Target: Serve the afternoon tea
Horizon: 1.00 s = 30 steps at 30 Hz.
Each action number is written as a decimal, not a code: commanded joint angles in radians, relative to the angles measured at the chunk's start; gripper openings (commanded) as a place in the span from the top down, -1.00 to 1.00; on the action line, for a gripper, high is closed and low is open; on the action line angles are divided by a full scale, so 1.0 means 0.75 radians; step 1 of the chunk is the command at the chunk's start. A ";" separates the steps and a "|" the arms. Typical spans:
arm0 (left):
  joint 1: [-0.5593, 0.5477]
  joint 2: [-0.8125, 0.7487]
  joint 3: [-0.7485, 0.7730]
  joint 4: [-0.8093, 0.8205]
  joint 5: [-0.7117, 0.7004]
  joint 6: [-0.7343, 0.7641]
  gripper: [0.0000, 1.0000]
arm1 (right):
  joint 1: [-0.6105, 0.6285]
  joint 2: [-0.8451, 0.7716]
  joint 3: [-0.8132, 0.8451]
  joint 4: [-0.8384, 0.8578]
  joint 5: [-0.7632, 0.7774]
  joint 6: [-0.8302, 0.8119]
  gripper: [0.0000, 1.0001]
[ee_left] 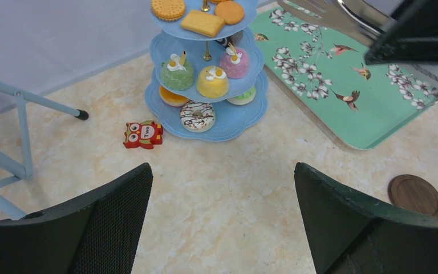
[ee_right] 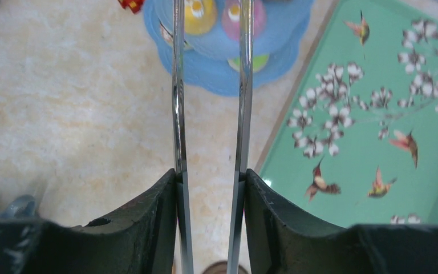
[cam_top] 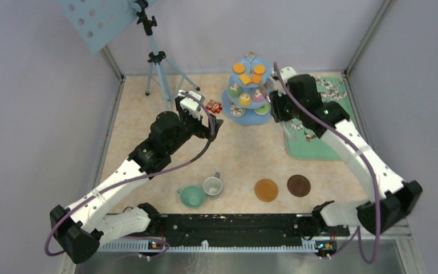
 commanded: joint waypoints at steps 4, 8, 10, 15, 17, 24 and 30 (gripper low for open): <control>0.005 0.001 -0.010 0.066 0.022 -0.006 -0.97 | -0.208 -0.355 -0.590 0.194 0.325 0.339 0.32; 0.005 0.004 -0.010 0.068 0.025 -0.011 -0.97 | -0.463 -0.322 -0.797 0.281 0.224 0.389 0.34; 0.004 0.005 -0.012 0.068 0.020 -0.010 -0.97 | -0.522 -0.239 -0.846 0.309 0.216 0.398 0.34; 0.005 0.005 -0.013 0.068 0.011 -0.009 -0.98 | -0.556 -0.046 -0.821 0.345 0.236 0.445 0.32; 0.005 0.002 -0.014 0.069 0.010 -0.006 -0.97 | -0.561 -0.001 -0.825 0.376 0.243 0.460 0.31; 0.005 0.004 -0.016 0.068 -0.008 0.000 -0.97 | -0.571 0.136 -0.863 0.448 0.269 0.485 0.23; 0.004 0.010 -0.014 0.068 -0.002 -0.002 -0.97 | -0.571 0.160 -0.868 0.437 0.297 0.472 -0.06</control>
